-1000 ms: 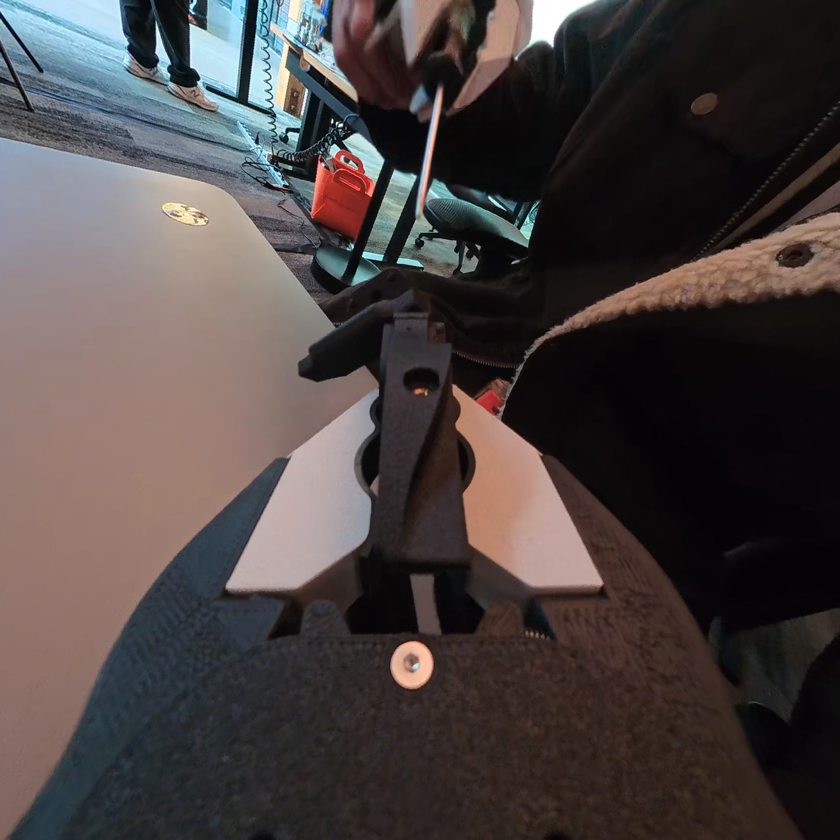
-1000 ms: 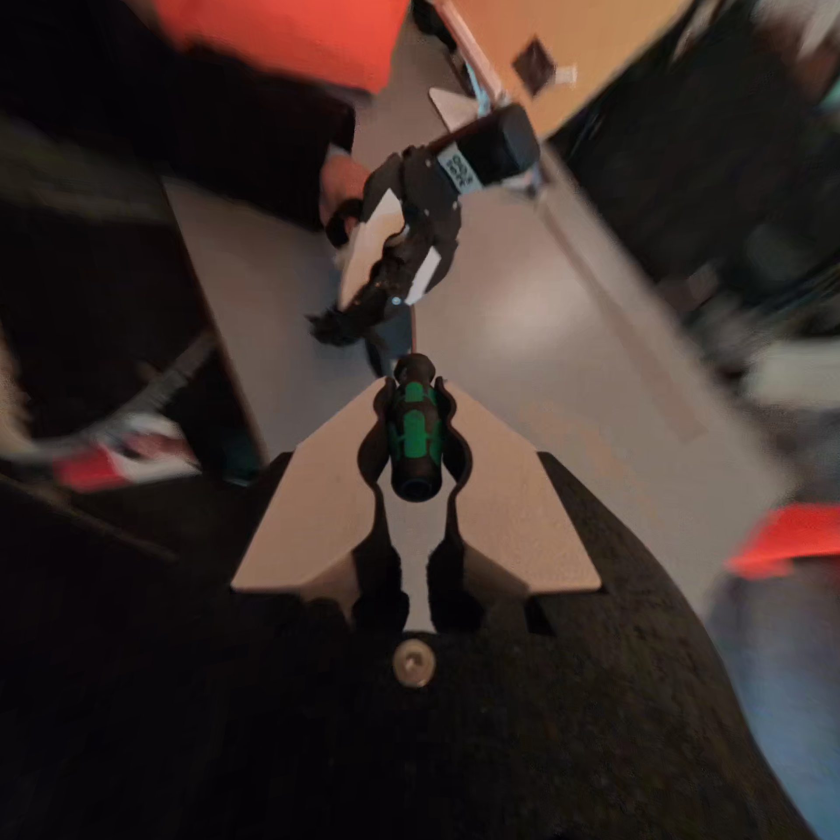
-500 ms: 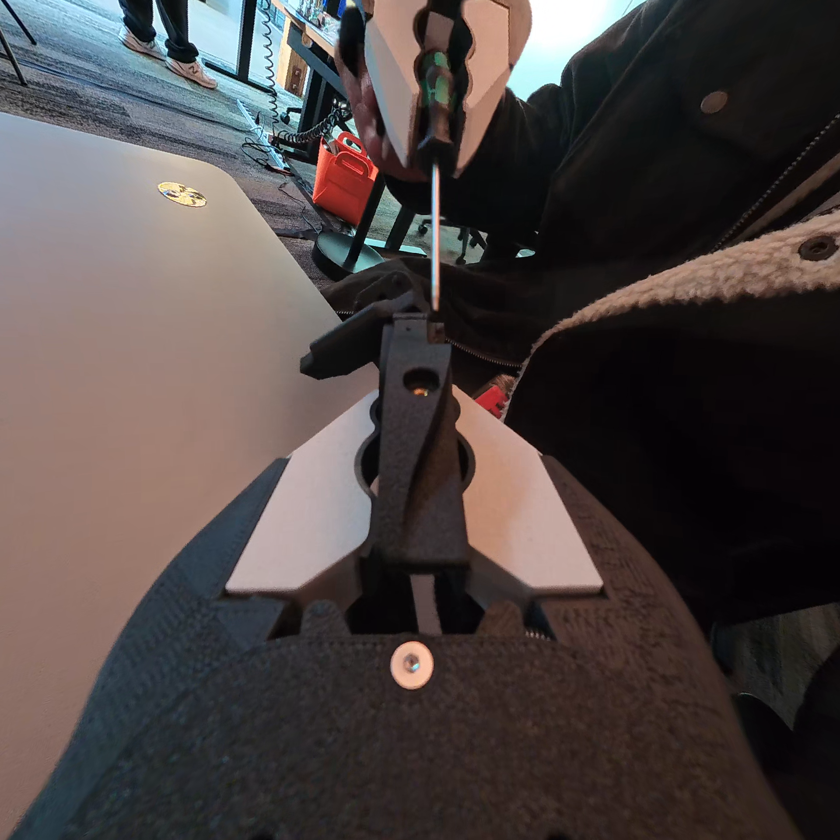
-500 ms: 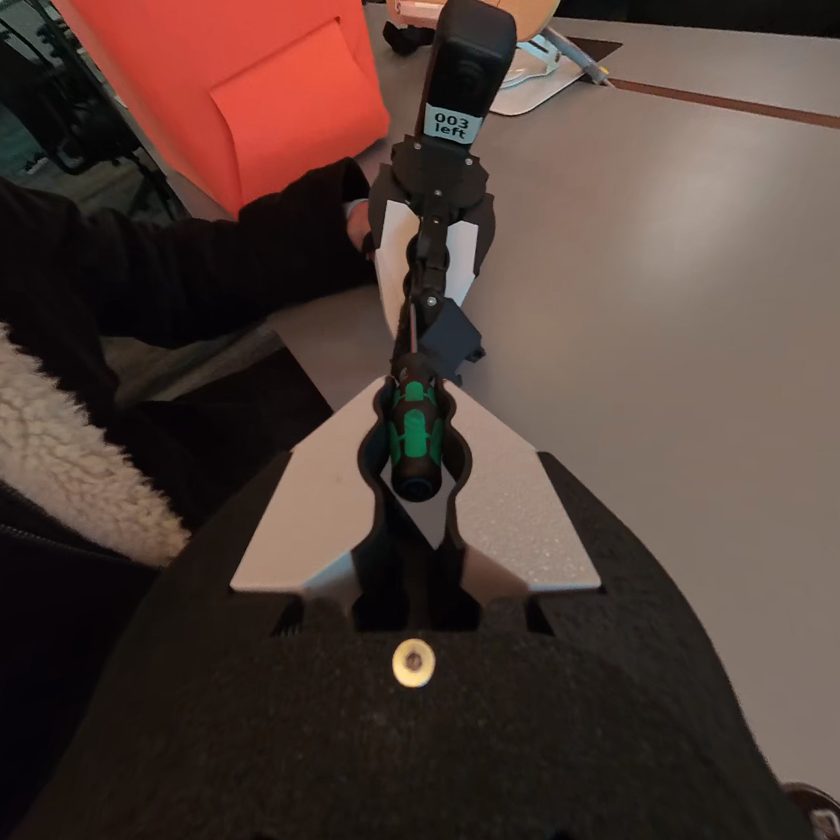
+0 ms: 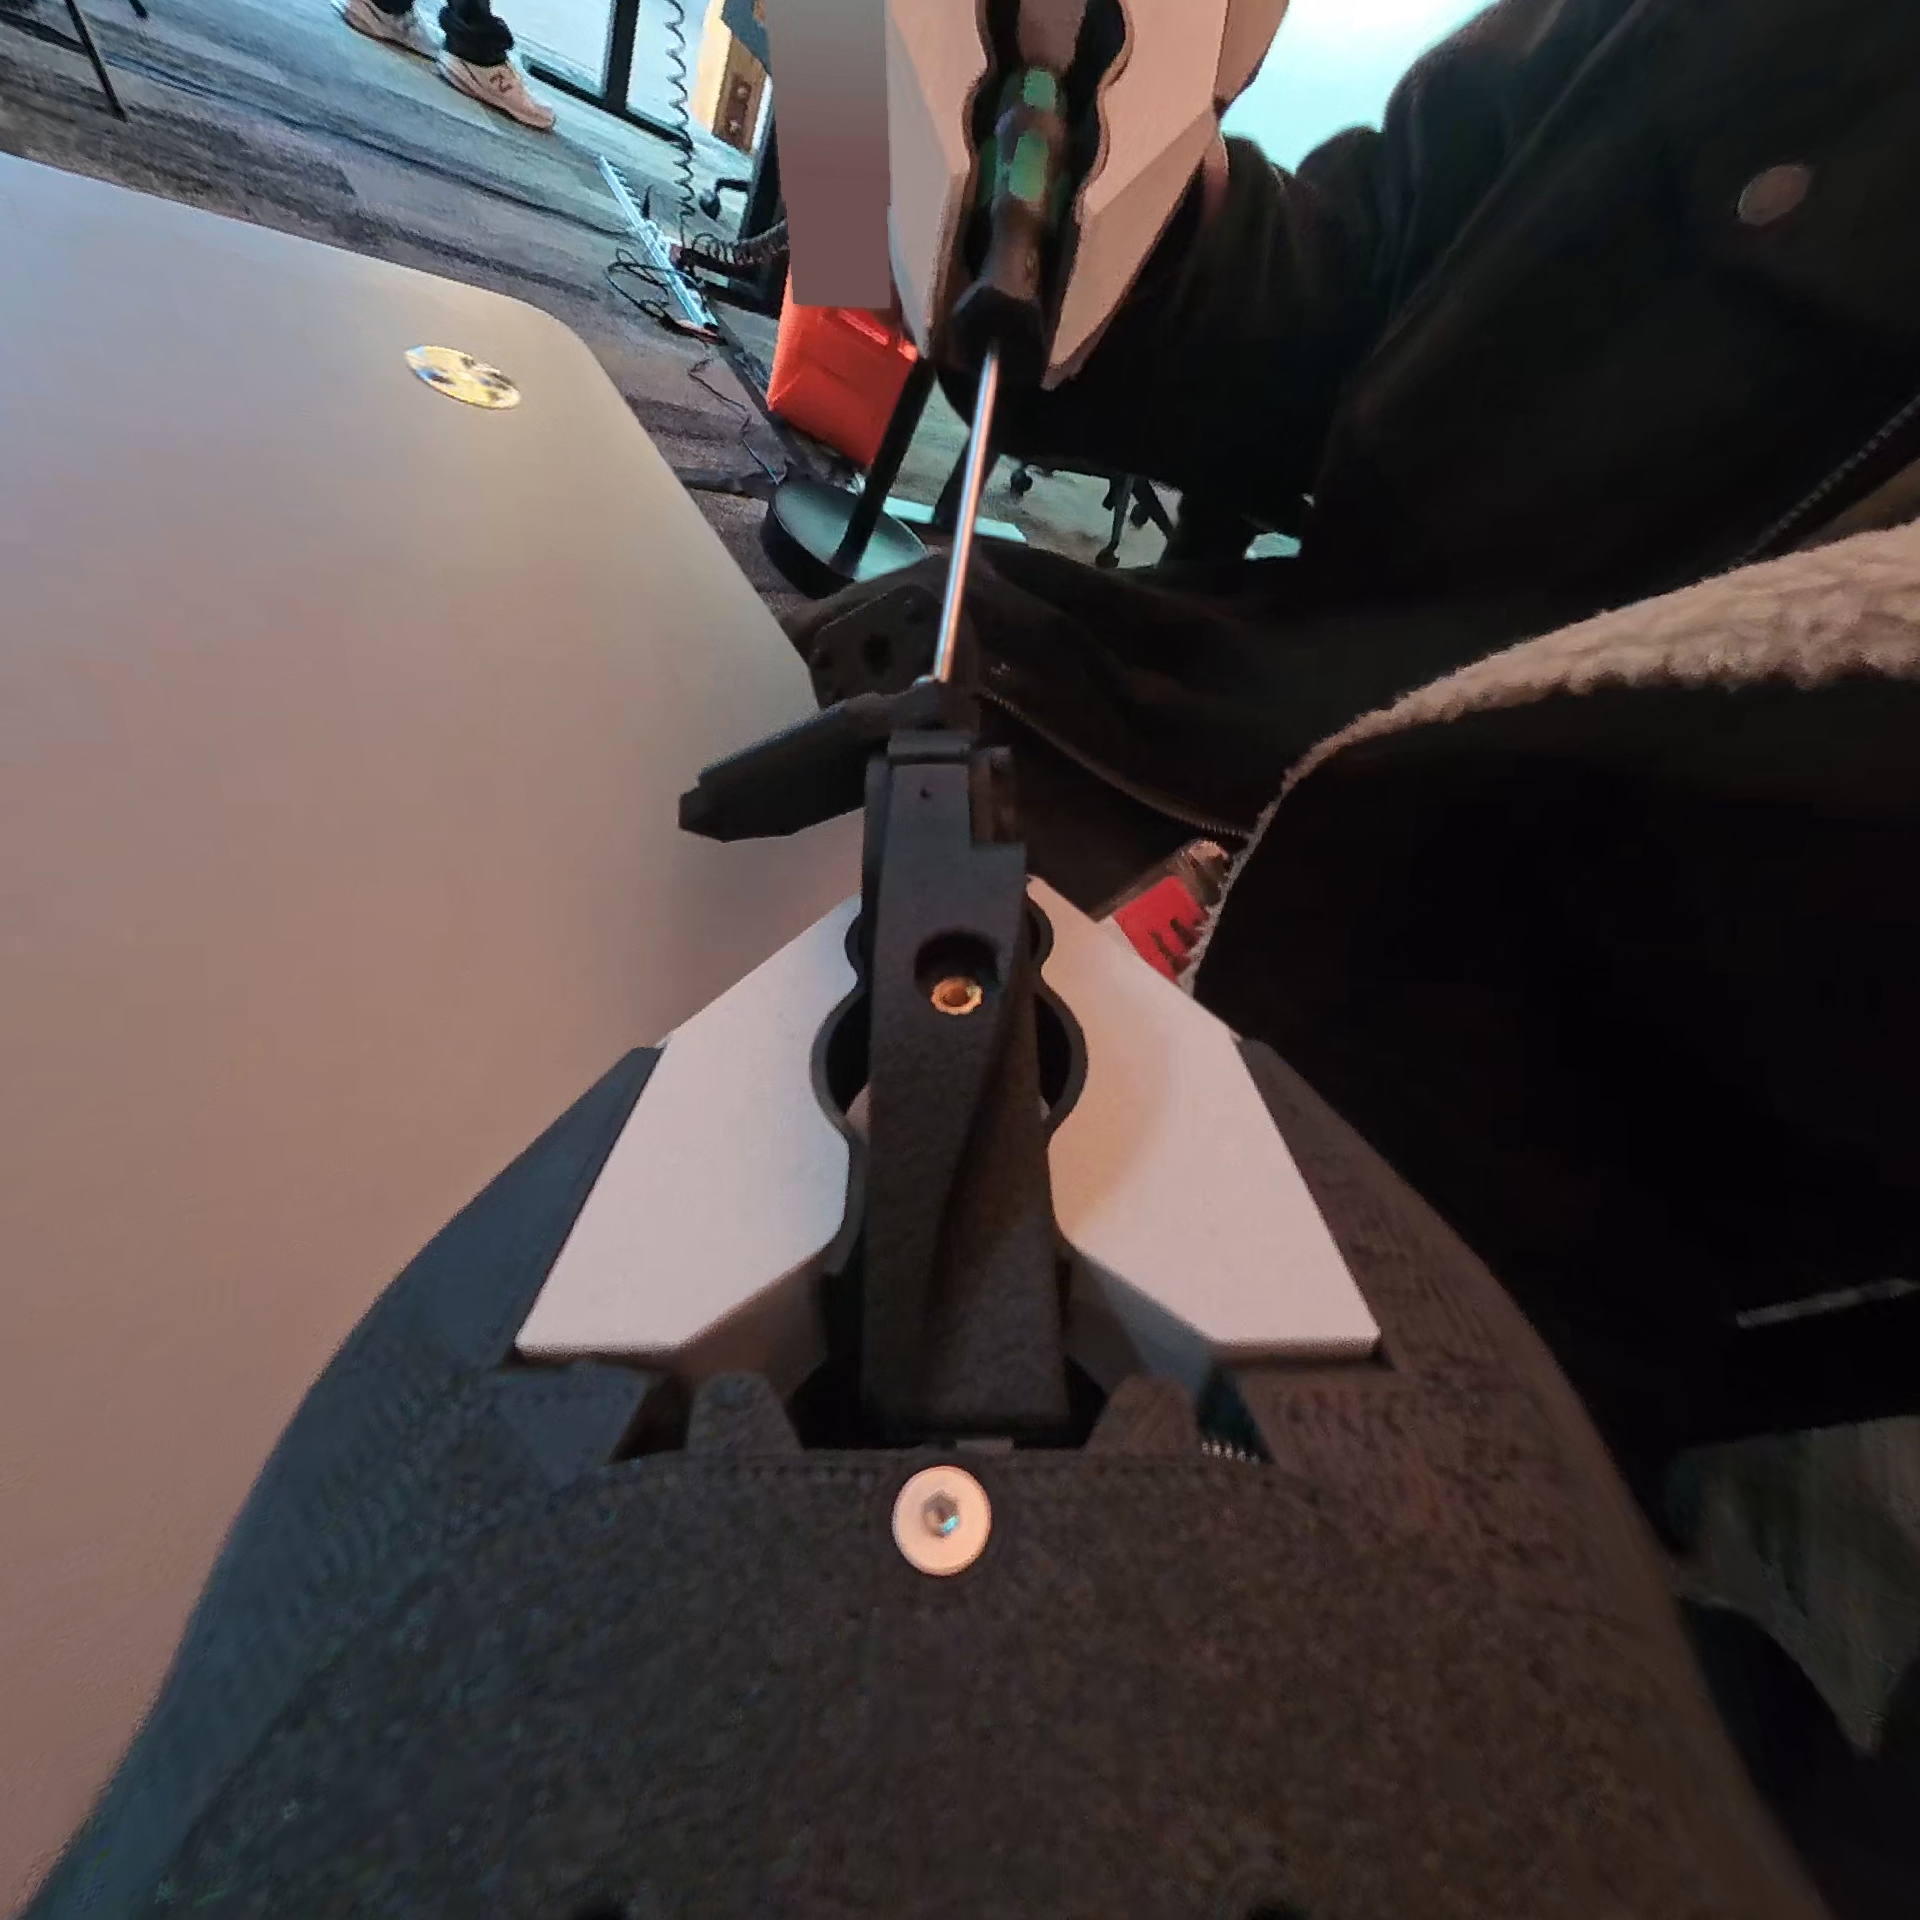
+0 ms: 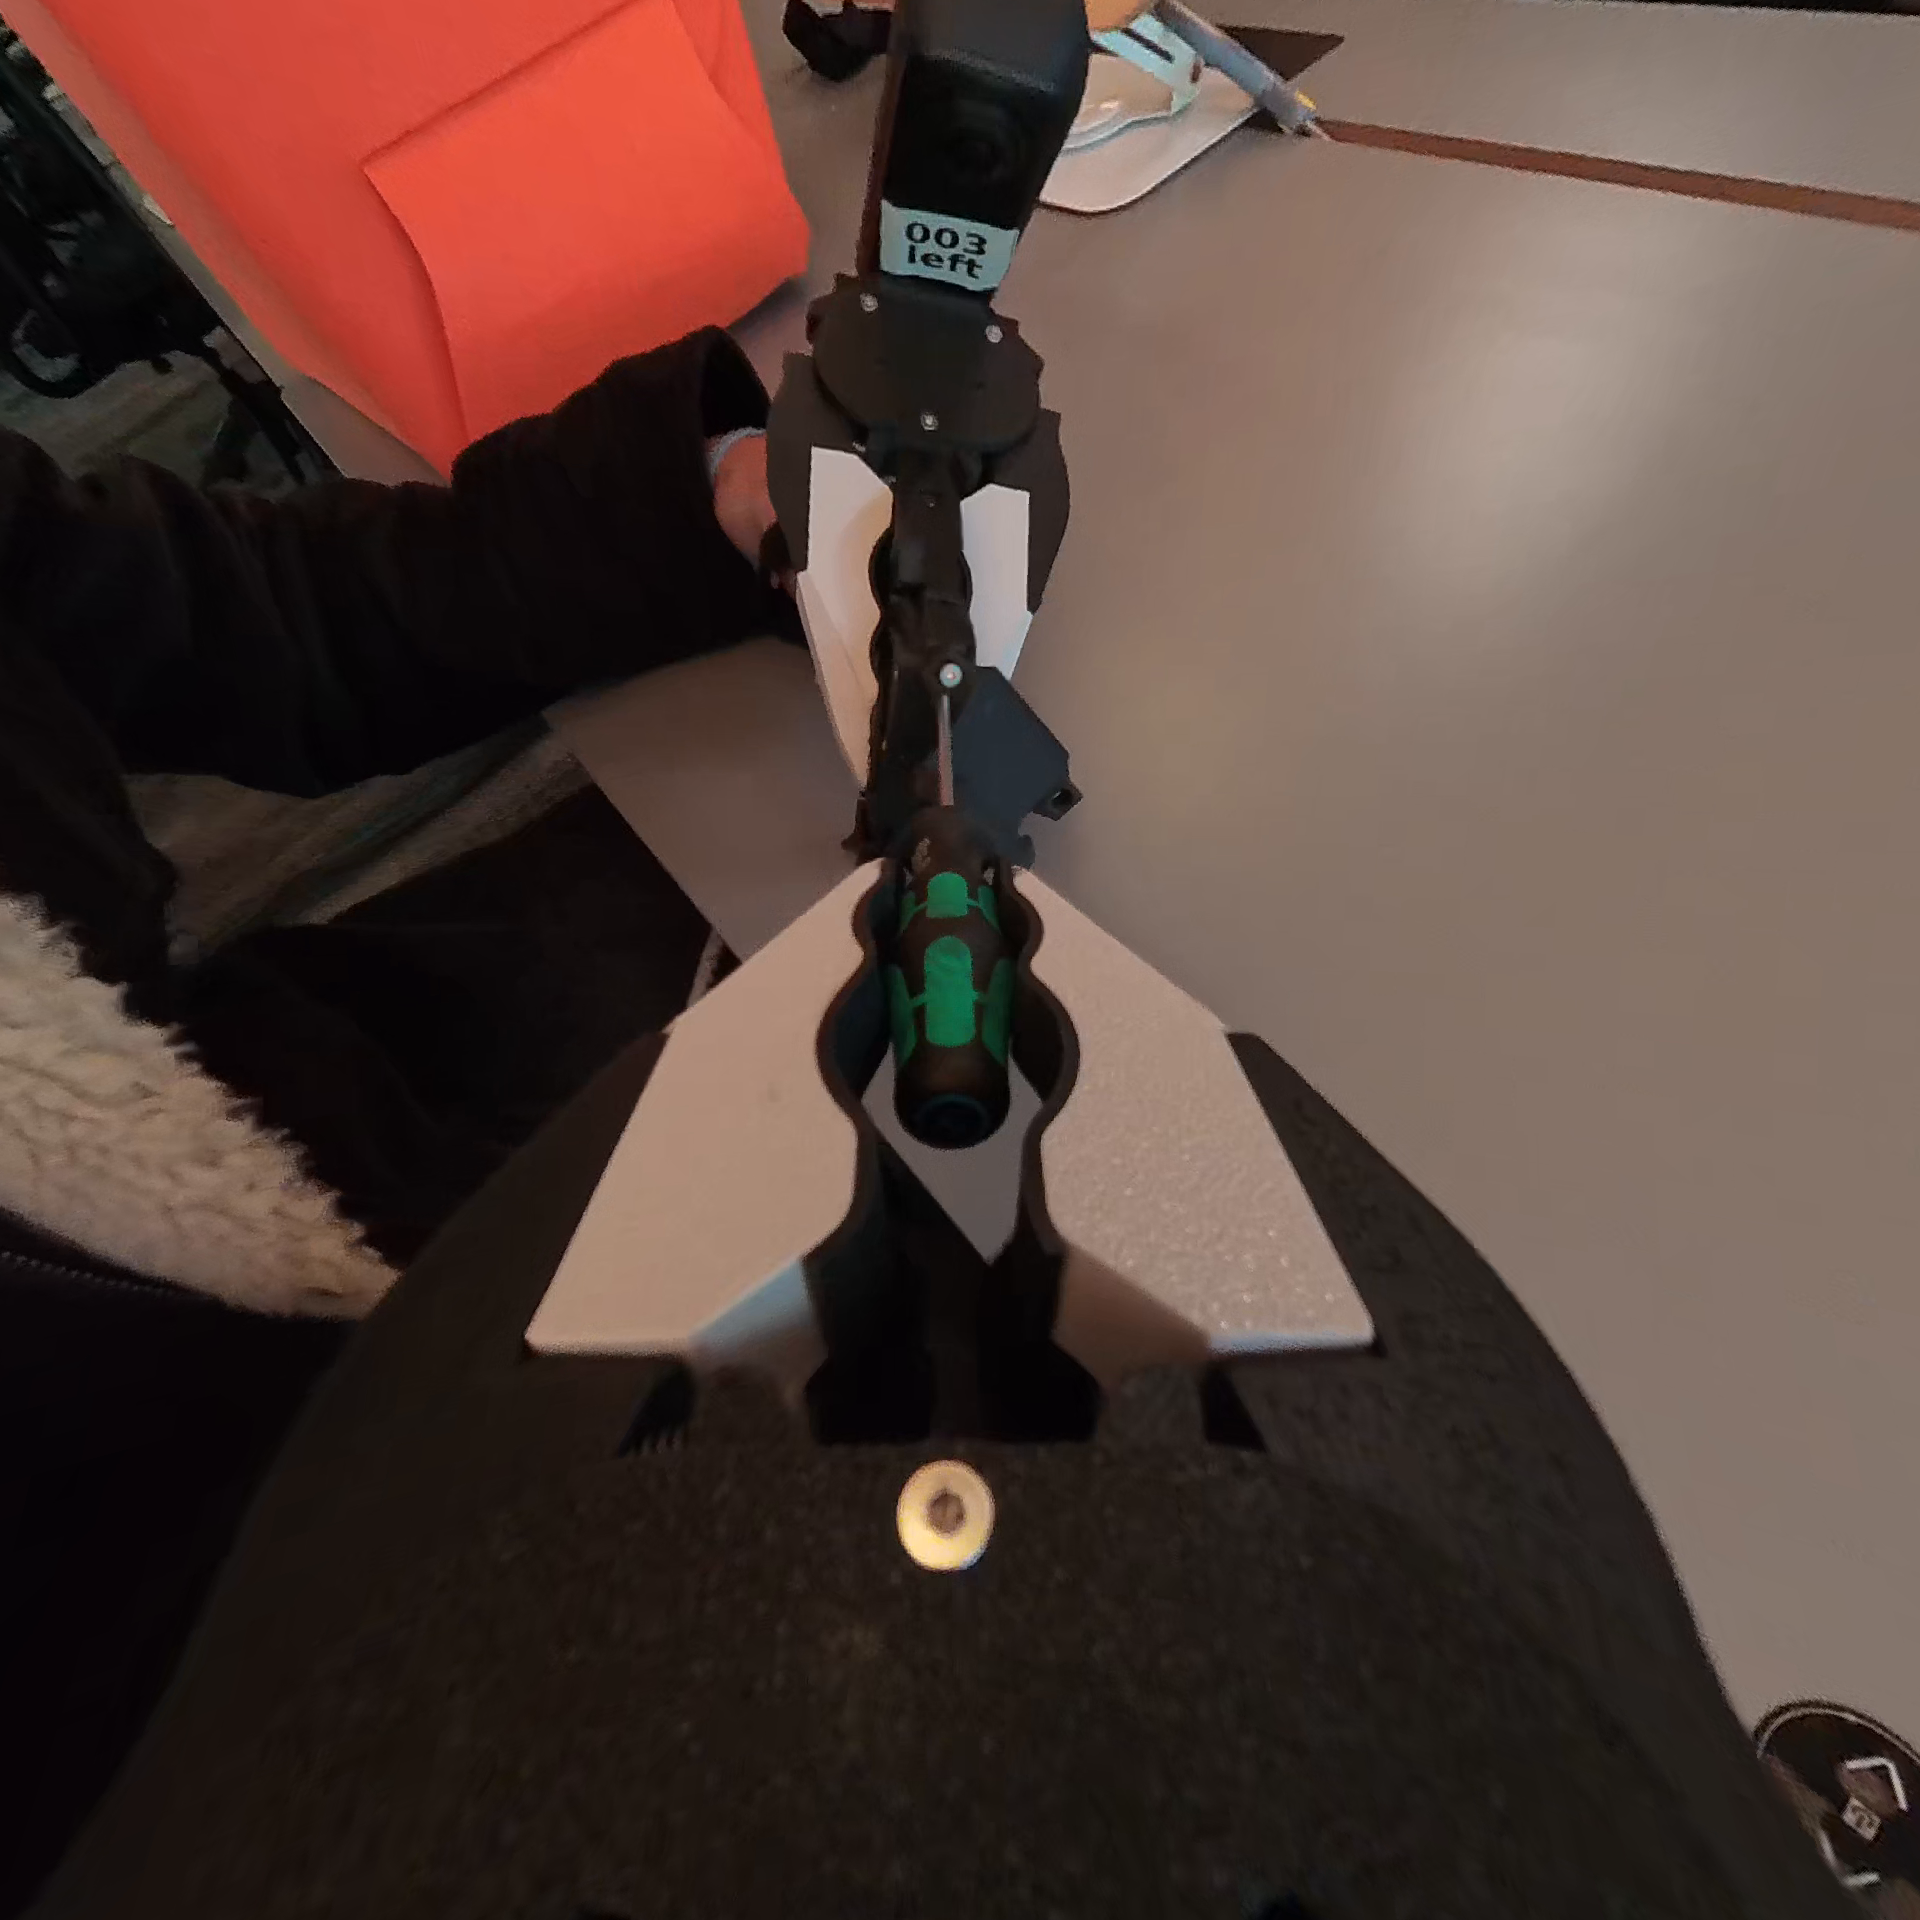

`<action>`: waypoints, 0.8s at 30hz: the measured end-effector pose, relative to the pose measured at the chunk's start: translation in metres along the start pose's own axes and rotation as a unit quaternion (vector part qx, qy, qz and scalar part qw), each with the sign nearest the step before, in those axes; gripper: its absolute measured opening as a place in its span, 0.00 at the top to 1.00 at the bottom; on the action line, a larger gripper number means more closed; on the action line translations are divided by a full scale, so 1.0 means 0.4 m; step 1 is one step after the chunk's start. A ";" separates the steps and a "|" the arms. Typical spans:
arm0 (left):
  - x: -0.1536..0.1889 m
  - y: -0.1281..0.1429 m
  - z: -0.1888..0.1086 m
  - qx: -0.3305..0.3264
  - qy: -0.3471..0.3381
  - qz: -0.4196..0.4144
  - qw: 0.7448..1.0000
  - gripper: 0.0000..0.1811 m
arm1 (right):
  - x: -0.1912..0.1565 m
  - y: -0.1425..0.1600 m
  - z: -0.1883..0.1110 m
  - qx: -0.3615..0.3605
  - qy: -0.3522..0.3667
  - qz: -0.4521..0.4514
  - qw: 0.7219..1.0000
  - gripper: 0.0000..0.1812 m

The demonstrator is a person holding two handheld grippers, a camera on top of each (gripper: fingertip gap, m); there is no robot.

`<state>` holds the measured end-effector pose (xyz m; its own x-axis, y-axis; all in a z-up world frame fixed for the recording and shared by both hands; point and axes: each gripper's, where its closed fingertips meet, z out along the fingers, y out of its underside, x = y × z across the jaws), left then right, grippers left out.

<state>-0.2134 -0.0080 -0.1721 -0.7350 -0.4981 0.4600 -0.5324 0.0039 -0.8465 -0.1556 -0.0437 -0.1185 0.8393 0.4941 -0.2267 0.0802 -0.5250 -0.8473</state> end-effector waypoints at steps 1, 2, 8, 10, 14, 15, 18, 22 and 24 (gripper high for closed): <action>-0.006 -0.004 0.000 0.008 -0.003 -0.005 1.000 0.88 | 0.006 0.000 -0.001 0.006 0.000 0.007 1.000 0.91; -0.013 -0.008 0.001 0.015 -0.010 -0.006 1.000 0.88 | 0.013 0.000 -0.001 0.012 -0.001 0.017 1.000 0.91; -0.052 -0.029 0.012 0.041 -0.063 0.001 0.997 0.87 | 0.052 0.019 0.003 0.030 -0.014 0.088 0.996 0.91; -0.062 -0.034 0.015 0.047 -0.078 0.002 0.996 0.86 | 0.062 0.025 0.003 0.037 -0.030 0.120 0.992 0.91; -0.088 -0.050 0.019 0.077 -0.103 -0.005 0.992 0.85 | 0.082 0.036 0.003 0.048 -0.063 0.177 0.981 0.91; -0.098 -0.053 0.019 0.085 -0.111 -0.013 0.990 0.85 | 0.086 0.038 0.004 0.050 -0.068 0.190 0.978 0.91; -0.113 -0.057 0.020 0.092 -0.128 -0.023 0.987 0.85 | 0.090 0.033 0.004 0.065 -0.091 0.223 0.968 0.91; -0.105 -0.080 0.003 0.106 -0.146 0.007 0.983 0.87 | 0.100 0.028 -0.004 0.072 -0.084 0.220 0.969 0.91; -0.105 -0.086 -0.004 0.106 -0.162 0.026 0.981 0.87 | 0.108 0.021 -0.017 0.081 -0.075 0.207 0.972 0.91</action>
<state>-0.1648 0.0144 -0.1620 -0.5689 -0.7509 0.3353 -0.3740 -0.1268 -0.9187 -0.1149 -0.0313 -0.1321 0.6932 0.3654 -0.6212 -0.3435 -0.5902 -0.7305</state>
